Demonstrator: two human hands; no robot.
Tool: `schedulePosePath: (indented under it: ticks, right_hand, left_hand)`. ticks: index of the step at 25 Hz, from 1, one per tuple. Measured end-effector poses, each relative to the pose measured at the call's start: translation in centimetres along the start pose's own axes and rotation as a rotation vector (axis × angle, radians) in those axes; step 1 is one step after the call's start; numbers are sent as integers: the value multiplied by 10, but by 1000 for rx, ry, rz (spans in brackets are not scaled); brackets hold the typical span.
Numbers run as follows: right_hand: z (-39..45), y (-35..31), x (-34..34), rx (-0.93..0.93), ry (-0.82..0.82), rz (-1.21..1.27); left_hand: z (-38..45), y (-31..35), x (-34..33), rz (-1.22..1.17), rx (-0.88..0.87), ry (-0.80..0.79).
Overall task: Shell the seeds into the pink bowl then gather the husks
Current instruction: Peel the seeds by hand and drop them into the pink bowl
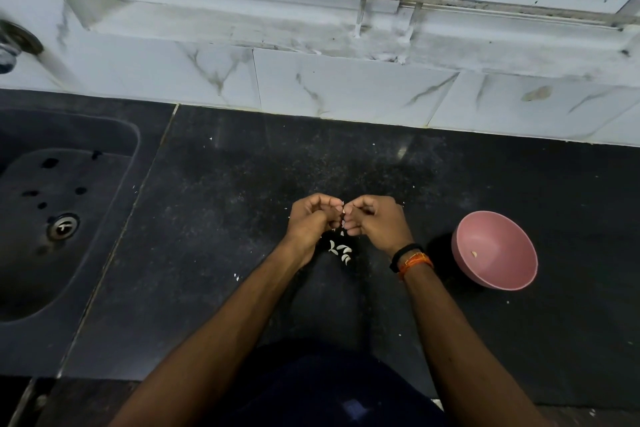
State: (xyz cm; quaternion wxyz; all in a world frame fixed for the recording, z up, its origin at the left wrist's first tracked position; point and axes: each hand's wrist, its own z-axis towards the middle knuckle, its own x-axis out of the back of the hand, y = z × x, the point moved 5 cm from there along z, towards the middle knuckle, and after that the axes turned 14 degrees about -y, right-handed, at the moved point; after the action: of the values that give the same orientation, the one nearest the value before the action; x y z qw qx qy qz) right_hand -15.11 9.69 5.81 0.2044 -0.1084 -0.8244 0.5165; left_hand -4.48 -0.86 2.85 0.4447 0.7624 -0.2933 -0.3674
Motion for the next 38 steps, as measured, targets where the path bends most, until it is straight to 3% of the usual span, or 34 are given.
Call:
schedulePosePath:
  ticks: [12, 17, 21, 27, 33, 38]
  right_hand:
    - [-3, -4, -8, 97, 40, 47]
    - [-6, -2, -14, 123, -1, 322]
    - [-9, 2, -17, 36, -12, 561]
    - [-11, -4, -17, 20, -16, 683]
    - [-11, -6, -16, 49, -1, 520]
    - [-7, 2, -15, 20, 31, 434]
  left_hand:
    - [-5, 1, -2, -281, 44, 22]
    - [-6, 2, -2, -329, 13, -22]
    - [-5, 4, 0, -276, -63, -64]
    - [-5, 9, 2, -264, -133, -109]
    - [-6, 8, 3, -304, -101, -110]
    - [0, 5, 3, 4, -105, -41]
